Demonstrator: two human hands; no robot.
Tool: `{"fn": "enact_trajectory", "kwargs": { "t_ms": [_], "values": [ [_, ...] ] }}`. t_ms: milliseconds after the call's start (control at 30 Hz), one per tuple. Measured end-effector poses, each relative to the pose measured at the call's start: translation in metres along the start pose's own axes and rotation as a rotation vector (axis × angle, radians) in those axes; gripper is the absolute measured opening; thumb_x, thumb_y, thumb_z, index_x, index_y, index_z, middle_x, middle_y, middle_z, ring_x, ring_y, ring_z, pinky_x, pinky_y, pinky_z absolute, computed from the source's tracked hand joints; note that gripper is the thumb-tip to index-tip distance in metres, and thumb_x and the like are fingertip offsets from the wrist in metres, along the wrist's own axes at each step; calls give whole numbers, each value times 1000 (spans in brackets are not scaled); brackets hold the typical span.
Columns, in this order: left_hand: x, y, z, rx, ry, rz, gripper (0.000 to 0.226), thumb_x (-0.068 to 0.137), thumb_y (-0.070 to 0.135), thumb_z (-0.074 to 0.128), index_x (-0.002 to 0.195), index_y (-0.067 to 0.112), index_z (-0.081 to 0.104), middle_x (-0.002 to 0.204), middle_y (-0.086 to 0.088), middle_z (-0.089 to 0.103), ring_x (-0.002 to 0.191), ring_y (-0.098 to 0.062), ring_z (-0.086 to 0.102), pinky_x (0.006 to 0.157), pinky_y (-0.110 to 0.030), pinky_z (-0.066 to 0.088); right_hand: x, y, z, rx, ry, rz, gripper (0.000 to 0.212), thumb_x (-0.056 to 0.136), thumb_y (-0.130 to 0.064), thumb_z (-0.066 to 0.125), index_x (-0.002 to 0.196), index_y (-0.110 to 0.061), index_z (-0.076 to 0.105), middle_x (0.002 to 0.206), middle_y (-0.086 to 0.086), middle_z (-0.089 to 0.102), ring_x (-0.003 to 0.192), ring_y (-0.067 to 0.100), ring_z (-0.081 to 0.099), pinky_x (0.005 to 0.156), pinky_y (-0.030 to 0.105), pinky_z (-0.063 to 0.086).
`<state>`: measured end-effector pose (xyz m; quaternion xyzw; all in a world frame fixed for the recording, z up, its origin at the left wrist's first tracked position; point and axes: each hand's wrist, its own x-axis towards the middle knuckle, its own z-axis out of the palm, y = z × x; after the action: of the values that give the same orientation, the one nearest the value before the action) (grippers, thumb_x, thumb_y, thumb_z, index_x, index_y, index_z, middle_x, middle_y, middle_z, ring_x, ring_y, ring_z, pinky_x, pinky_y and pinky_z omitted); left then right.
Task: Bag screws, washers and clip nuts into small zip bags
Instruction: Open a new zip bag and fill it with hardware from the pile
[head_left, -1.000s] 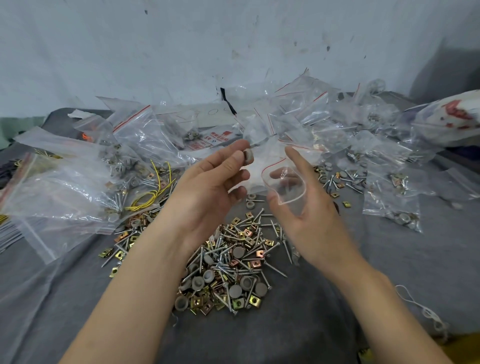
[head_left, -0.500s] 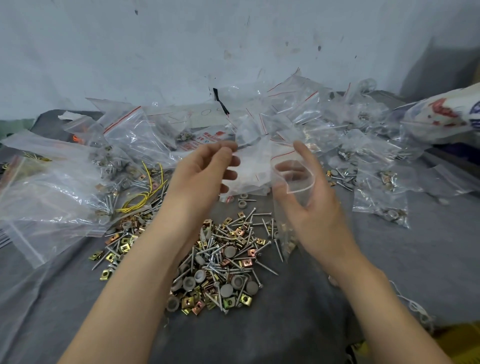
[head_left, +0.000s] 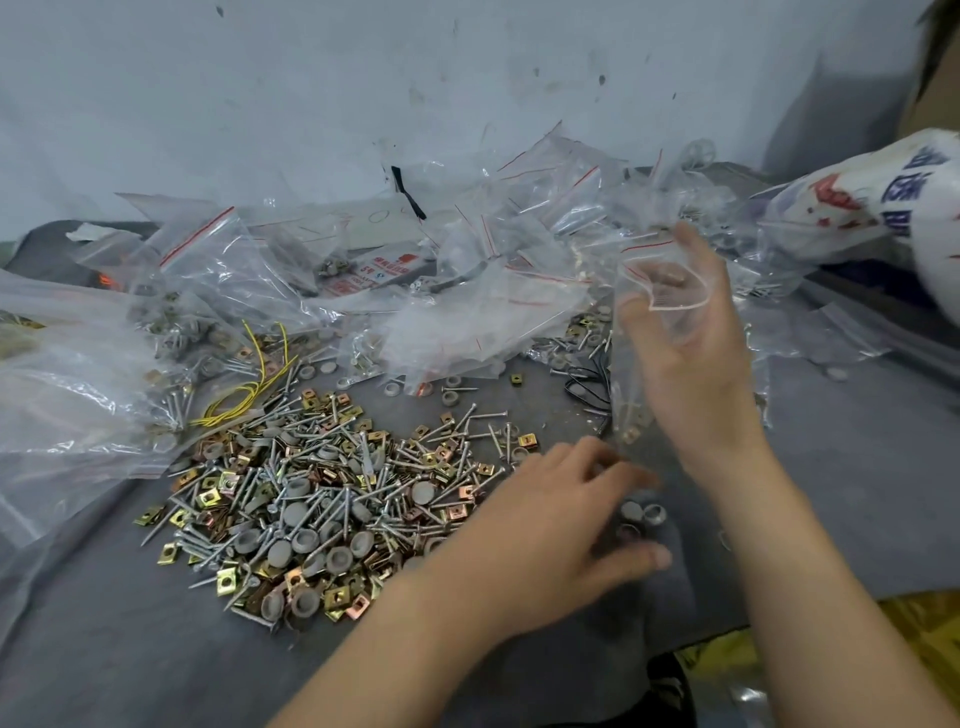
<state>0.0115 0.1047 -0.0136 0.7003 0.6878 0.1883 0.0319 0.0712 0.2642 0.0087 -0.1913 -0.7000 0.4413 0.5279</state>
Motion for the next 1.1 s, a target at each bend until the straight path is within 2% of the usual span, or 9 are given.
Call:
{"fn": "enact_trajectory", "kwargs": {
  "t_ms": [67,167,200,433,600,767,900,1000,1100],
  "values": [
    [8,10,10,108,-13,35,53,94,58,49,139,31,45,128,2,45,115,-20,46,98,-37,39,3,2,-5,-25,27,4,61,91,-30,62,147,-30,40,105,-41,61,90,-16,60,80,3,41],
    [19,17,19,207,4,16,43,99,50,43,137,29,47,122,-3,47,111,-25,47,95,-38,39,7,3,-12,-26,48,24,66,89,-35,62,150,-32,38,105,-41,61,103,-5,61,99,24,46],
    [22,17,19,222,8,6,39,100,47,42,134,27,49,120,-4,48,109,-26,48,93,-39,39,8,4,-14,-29,53,23,66,88,-36,61,150,-33,39,105,-41,61,104,-4,61,98,25,46],
    [23,9,19,240,6,-45,28,104,38,35,116,18,50,109,-5,48,97,-28,56,78,-43,48,12,9,-22,-48,71,15,66,90,-34,61,152,-27,39,104,-37,63,99,-9,59,87,7,39],
    [12,-5,13,177,-52,-63,23,103,37,40,113,17,48,112,-3,44,102,-25,53,85,-43,48,13,10,-22,-63,69,6,67,89,-36,61,152,-28,39,104,-35,63,96,-9,60,86,7,40],
    [-3,-9,12,112,-54,3,10,100,19,49,110,17,49,113,-2,41,102,-21,46,87,-41,48,12,10,-17,-77,58,9,67,87,-41,60,150,-33,38,107,-39,62,100,-9,60,90,10,41],
    [-8,-20,10,166,-30,-34,15,96,8,53,107,18,49,114,0,41,103,-19,47,90,-34,44,6,9,-8,-83,13,13,68,89,-36,61,152,-30,37,110,-38,62,89,-16,59,77,0,39],
    [-13,-32,2,194,-20,-62,18,95,8,52,110,19,51,116,1,41,105,-17,47,93,-31,42,2,6,-3,-68,-19,17,68,89,-38,61,152,-30,36,112,-36,62,90,-13,61,76,4,43],
    [-18,-40,-8,208,-17,-86,20,96,8,51,112,19,50,118,1,40,105,-16,46,93,-27,38,-1,1,2,-72,-38,14,73,84,-48,59,152,-34,36,115,-35,61,112,-7,58,95,18,43]
  ]
}}
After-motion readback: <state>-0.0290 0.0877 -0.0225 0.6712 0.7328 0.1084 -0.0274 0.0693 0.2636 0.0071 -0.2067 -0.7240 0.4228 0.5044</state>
